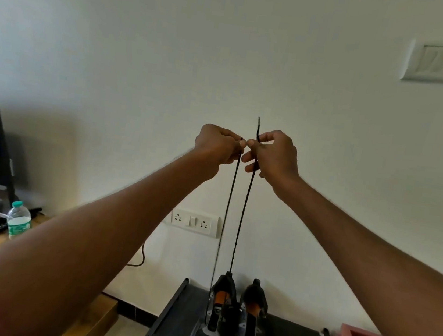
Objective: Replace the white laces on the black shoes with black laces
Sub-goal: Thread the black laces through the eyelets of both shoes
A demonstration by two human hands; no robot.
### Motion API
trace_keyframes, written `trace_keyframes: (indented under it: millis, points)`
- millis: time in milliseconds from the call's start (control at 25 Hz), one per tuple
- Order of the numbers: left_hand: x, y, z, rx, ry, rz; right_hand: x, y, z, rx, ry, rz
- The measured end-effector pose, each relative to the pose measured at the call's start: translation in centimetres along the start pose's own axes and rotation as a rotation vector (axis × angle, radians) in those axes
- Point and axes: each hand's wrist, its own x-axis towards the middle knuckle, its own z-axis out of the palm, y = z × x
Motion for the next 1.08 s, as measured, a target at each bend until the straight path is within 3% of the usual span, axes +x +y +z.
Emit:
trace_keyframes:
  millis: [240,760,1080]
  points:
    - [0.4,-0.1,-0.3,-0.091,0.009,-0.027,0.1,0.9,0.2,-0.018,-0.018,0.023]
    - [1.6,-1.8,-0.9,-0.133,-0.027,0.015,-0.3,1.6,2.0,0.401,-0.067,0.302]
    - [2.6,-0.9,-0.9,-0.057,-0.014,-0.002,1.9,-2.4,1.6,0.305,-0.105,0.254]
